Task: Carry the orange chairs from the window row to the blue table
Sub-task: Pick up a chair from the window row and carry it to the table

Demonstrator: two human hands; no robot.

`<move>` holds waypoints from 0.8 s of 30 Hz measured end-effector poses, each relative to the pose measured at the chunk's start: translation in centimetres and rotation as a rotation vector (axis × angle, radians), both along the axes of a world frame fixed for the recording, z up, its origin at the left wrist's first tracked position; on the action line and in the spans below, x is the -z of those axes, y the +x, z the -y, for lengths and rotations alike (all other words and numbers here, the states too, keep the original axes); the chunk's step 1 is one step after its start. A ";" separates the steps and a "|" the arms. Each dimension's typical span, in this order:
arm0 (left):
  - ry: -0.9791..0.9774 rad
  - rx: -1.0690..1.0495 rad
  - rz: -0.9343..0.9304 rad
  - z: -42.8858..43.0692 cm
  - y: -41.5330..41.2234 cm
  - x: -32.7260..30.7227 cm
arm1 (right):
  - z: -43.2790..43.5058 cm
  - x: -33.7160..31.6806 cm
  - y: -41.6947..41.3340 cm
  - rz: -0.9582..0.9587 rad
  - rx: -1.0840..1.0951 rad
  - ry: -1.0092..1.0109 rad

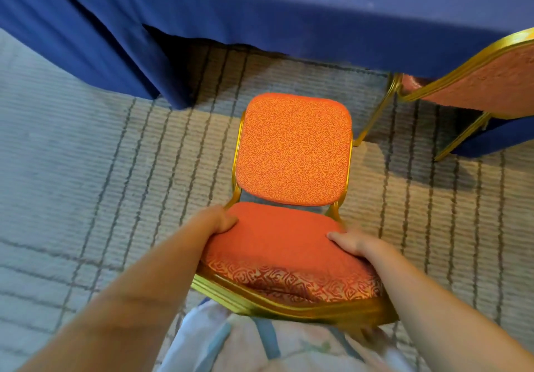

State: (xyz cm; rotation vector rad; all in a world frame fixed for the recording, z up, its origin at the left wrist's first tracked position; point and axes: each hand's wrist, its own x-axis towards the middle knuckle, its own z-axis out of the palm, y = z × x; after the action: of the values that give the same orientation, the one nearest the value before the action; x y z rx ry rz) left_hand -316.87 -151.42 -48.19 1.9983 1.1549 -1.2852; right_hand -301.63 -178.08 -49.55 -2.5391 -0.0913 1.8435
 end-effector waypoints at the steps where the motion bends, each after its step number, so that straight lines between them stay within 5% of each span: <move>1: 0.007 0.004 -0.011 0.0 0.1 -0.1 | 0.3 0.8 0.2 0.001 0.004 0.008; 10: 0.038 -0.012 -0.115 -0.9 0.1 1.1 | 2.0 3.2 2.0 -0.110 0.174 -0.031; 17: -0.259 -0.077 -0.282 -2.9 4.7 -1.1 | 0.2 1.9 5.3 -0.232 0.170 -0.119; 24: -0.326 0.054 -0.377 -3.7 9.5 -4.5 | -1.9 -0.5 8.9 -0.278 0.098 -0.180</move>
State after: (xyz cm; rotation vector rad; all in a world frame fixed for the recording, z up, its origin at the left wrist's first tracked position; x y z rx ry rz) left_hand -307.40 -147.72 -43.70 1.6027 0.9747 -1.8041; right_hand -292.75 -176.14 -49.01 -2.3103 0.2051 2.2316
